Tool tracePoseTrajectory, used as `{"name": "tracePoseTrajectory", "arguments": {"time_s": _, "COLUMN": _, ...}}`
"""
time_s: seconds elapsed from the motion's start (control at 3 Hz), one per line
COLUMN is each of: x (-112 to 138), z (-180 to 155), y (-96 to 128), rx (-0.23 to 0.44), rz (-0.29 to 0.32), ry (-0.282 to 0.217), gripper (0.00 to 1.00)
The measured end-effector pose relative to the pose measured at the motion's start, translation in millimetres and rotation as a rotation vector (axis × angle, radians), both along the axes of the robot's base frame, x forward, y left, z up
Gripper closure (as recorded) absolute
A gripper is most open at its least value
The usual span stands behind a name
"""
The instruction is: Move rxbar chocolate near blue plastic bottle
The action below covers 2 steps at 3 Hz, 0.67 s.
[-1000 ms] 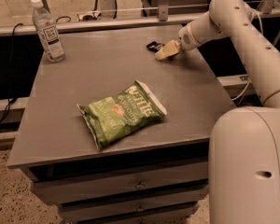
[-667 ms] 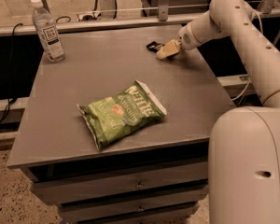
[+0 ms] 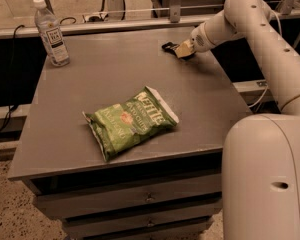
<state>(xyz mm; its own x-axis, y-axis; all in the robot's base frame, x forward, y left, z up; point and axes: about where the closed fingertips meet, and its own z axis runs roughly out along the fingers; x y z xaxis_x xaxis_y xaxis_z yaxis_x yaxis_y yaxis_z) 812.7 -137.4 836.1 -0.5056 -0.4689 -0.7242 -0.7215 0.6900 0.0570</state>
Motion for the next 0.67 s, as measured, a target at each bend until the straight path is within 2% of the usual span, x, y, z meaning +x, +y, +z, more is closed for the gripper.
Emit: {"name": "tracePoseTrajectory", "arguments": {"time_s": 0.67, "x": 0.0, "z": 0.2, "y": 0.0, "rx": 0.0, "rz": 0.0, "ry": 0.0, "gripper": 1.0}}
